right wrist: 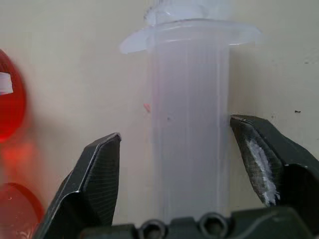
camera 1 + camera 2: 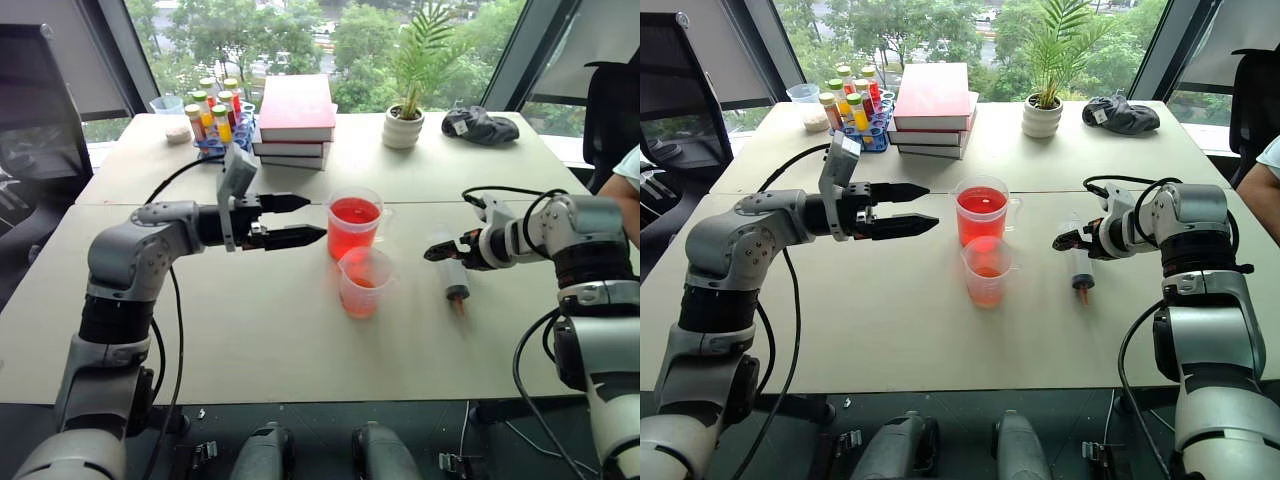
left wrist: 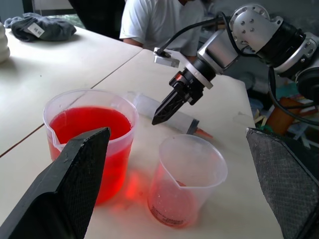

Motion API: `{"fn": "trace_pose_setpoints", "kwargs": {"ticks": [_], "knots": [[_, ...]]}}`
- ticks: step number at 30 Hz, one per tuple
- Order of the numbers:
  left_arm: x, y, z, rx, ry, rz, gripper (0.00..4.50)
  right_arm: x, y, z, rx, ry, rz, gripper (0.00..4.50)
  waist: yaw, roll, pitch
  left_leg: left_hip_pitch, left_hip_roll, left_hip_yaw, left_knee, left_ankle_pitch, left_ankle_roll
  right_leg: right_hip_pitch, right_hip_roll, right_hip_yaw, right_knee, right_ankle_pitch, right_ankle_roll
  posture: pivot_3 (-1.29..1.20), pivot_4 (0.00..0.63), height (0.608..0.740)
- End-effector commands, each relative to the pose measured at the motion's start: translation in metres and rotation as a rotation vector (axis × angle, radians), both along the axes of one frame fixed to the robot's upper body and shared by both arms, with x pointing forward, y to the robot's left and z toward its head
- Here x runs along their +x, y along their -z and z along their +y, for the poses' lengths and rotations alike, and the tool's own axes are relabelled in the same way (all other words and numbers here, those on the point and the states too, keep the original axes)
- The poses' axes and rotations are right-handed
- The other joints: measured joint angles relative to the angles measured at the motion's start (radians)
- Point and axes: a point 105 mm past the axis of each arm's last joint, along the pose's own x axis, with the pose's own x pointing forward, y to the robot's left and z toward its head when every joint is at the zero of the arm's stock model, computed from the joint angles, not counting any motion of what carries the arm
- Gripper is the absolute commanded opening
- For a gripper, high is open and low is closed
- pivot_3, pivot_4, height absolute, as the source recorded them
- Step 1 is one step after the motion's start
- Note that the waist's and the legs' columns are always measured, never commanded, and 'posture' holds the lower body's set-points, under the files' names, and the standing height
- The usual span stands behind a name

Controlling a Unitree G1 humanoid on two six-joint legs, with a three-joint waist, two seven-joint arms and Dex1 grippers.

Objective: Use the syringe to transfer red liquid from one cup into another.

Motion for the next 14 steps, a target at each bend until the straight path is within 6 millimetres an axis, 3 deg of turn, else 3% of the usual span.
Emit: {"fn": "trace_pose_setpoints", "kwargs": {"ticks": [1,6,9,14], "knots": [[-0.007,-0.012,0.002,-0.02,0.008,-0.045,4.5,0.002,-0.022,-0.004,0.004,-0.008,-0.055,4.47,0.001,0.0,0.0,0.0,0.0,0.0,0.0,0.0,0.0,0.0,0.0,0.0,0.0,0.0,0.0,0.0,0.15,0.74],[-0.007,-0.012,0.005,-0.012,-0.005,-0.043,4.5,-0.013,-0.066,-0.012,-0.083,-0.111,-0.245,4.47,0.009,0.001,0.0,0.0,0.0,0.0,0.0,0.0,0.0,0.0,0.0,0.0,0.0,0.0,0.0,0.0,0.15,0.74],[-0.007,-0.011,0.01,0.003,-0.019,-0.042,4.5,-0.04,-0.103,-0.001,-0.111,-0.291,-0.459,4.47,0.007,0.001,0.0,-0.002,0.0,-0.001,-0.001,-0.001,0.001,-0.001,0.0,-0.001,-0.002,-0.001,0.001,0.0,0.15,0.74],[-0.007,-0.009,0.017,0.02,-0.031,-0.03,4.5,-0.09,-0.132,0.018,-0.096,-0.522,-0.629,4.47,0.002,0.001,0.0,0.0,0.0,-0.001,0.0,-0.001,0.002,0.0,0.0,0.0,-0.001,-0.001,0.001,0.0,0.15,0.74]]}}
